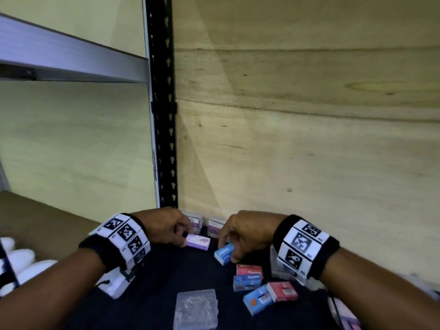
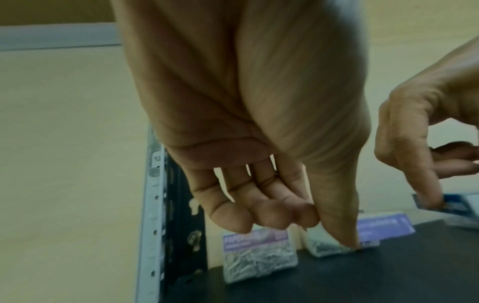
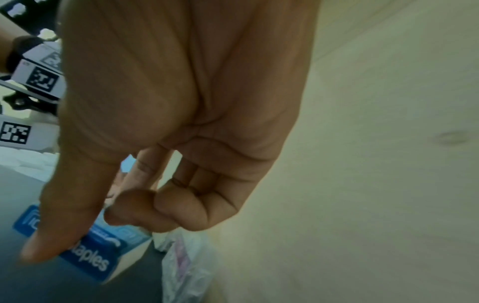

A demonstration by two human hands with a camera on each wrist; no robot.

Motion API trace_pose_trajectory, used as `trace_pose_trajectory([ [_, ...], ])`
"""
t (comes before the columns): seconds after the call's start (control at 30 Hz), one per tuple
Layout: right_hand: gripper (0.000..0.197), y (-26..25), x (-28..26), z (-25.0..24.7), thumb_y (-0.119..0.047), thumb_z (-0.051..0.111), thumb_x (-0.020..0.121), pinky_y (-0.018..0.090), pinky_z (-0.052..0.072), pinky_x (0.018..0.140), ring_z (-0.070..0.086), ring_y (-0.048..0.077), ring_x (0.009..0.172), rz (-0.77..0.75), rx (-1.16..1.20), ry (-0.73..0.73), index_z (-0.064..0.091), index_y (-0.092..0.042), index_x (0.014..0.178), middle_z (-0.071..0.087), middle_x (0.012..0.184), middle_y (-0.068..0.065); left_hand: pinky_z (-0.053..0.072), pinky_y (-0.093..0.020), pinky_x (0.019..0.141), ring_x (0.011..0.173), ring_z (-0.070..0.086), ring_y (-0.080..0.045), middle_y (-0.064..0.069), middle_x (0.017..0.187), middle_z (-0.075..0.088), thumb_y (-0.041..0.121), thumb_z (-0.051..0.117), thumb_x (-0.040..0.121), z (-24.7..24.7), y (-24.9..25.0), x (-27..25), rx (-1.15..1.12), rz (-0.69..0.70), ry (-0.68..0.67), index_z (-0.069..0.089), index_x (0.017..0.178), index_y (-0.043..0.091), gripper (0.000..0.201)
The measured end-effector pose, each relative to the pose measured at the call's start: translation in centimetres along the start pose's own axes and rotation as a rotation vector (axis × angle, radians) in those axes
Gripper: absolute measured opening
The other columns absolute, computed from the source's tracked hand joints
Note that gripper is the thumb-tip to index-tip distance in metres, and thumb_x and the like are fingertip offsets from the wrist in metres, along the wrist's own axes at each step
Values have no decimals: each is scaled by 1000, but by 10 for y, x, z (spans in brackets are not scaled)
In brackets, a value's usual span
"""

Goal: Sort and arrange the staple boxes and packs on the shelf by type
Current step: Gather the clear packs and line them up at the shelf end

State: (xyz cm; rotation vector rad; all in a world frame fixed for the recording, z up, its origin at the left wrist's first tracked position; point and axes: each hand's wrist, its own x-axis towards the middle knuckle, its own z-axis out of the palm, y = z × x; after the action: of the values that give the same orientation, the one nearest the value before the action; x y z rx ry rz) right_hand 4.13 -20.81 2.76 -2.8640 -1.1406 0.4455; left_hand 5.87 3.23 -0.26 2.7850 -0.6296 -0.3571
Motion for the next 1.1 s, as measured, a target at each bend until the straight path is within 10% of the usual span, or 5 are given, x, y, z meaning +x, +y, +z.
trace_pose_trajectory([
  [0.73,38,143,-244,33,-38,79,79,32,50,83,57,14,85,732,-5,23,66,-27,113,54,82,-15,38,-6,56,61,51,7,18,77,58,36,69,88,53,214,49,131,365,-117,64,120,25,35],
  [1.1,33,161,-288,65,-37,75,82,29,49,79,57,13,85,783,69,71,66,-29,113,48,81,-19,39,-14,63,67,53,1,16,78,60,39,69,87,60,268,59,125,422,-132,64,120,25,37],
])
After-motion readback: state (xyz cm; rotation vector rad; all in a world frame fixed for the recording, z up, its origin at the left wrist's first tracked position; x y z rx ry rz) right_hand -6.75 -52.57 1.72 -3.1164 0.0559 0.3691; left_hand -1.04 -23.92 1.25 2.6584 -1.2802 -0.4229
